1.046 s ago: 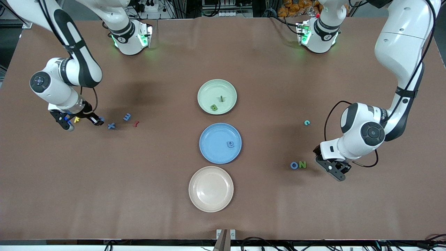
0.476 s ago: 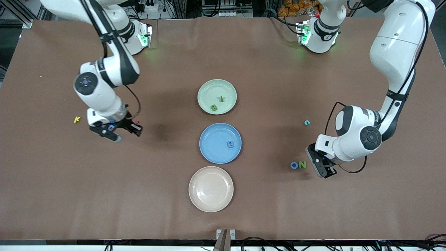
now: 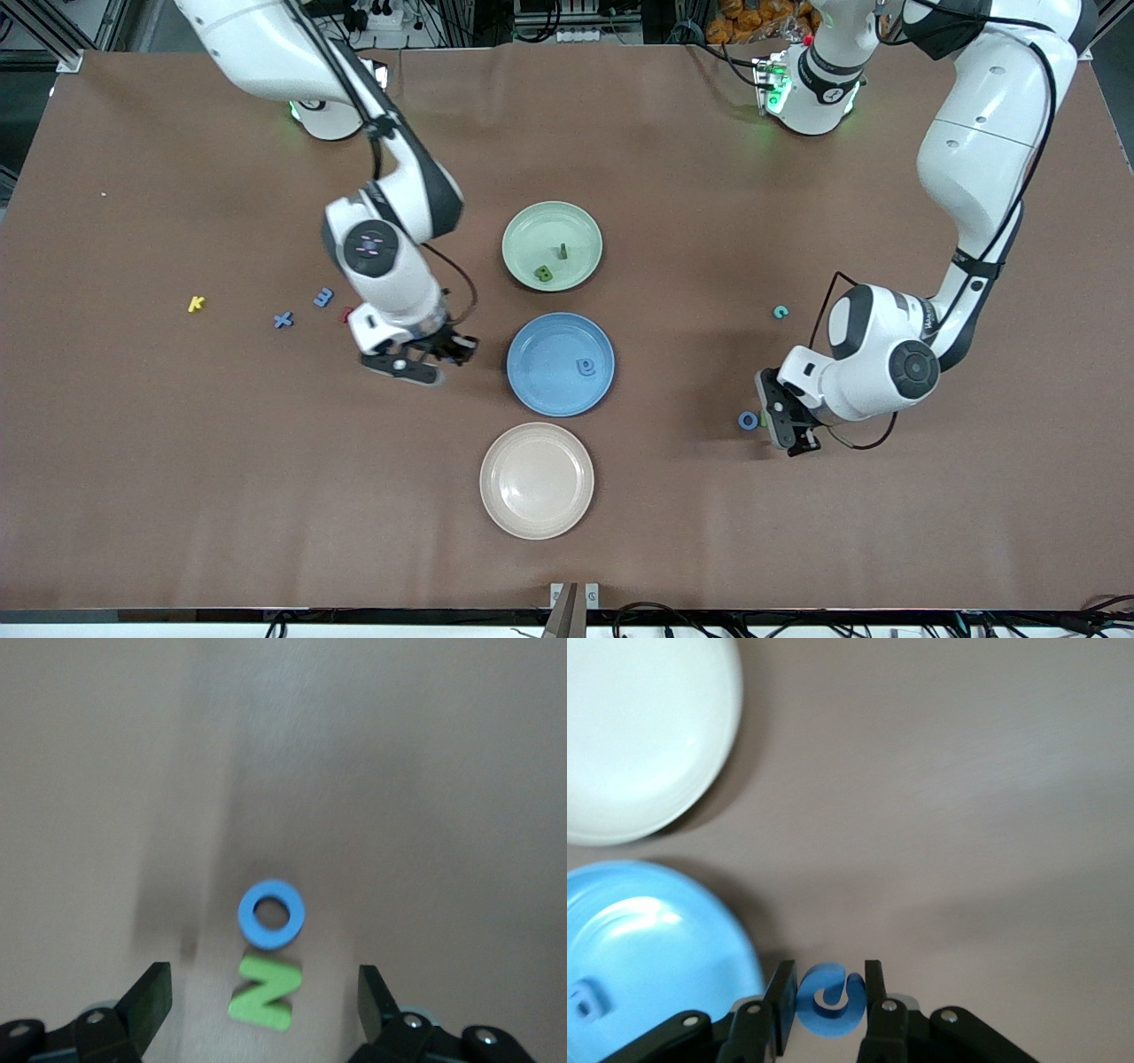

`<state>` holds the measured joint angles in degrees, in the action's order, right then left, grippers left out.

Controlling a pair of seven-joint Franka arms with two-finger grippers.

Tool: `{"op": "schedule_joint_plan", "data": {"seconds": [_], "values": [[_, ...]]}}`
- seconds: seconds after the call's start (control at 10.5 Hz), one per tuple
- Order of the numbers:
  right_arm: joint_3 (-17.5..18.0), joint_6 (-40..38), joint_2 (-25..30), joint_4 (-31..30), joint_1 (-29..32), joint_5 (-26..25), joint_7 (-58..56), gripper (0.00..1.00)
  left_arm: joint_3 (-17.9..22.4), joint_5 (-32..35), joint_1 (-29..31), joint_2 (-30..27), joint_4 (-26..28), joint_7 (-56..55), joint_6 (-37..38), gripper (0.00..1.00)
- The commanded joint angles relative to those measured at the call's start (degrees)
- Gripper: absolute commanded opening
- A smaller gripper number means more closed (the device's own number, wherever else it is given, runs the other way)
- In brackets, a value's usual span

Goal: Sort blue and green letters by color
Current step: 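Open the right gripper over the blue plate while the left gripper reaches N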

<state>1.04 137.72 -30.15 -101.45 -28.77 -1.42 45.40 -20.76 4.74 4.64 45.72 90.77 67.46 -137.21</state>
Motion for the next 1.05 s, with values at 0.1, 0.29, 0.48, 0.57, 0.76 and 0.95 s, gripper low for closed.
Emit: {"op": "schedule_joint_plan", "data": {"seconds": [0.1, 0.29, 0.48, 0.57, 0.76, 0.95], "values": [[-0.51, -1.13, -9.66, 12.14, -7.77, -0.52, 0.92, 0.19, 1.16, 3.15, -1.91, 0.42, -1.65, 1.71, 0.98, 0.81], [-0.51, -1.05, -10.98, 12.94, -10.59, -0.52, 1.01, 0.26, 1.33, 4.65, -1.91, 0.25, -1.65, 1.71, 0.98, 0.81], [-0.51, -1.05, -10.81, 13.47, -12.09, -0.25, 4.32, 0.91, 1.42, 5.89, -1.91, 0.07, -1.65, 1.45, 1.67, 0.81], [-0.51, -1.31, -10.63, 13.56, -11.92, -0.51, 4.61, 1.00, 1.42, 7.11, -2.61, -0.02, -1.73, 1.27, 1.77, 0.81], [-0.51, -2.09, -9.50, 13.04, -10.70, -0.60, 4.09, 1.00, 2.64, 7.83, -3.32, -0.02, -1.74, 1.27, 1.77, 0.81], [-0.42, -6.74, -6.08, 9.98, -6.85, -0.43, -0.20, 1.00, 3.00, 9.92, -4.10, -0.10, -1.74, 1.27, 1.77, 0.73]]}}
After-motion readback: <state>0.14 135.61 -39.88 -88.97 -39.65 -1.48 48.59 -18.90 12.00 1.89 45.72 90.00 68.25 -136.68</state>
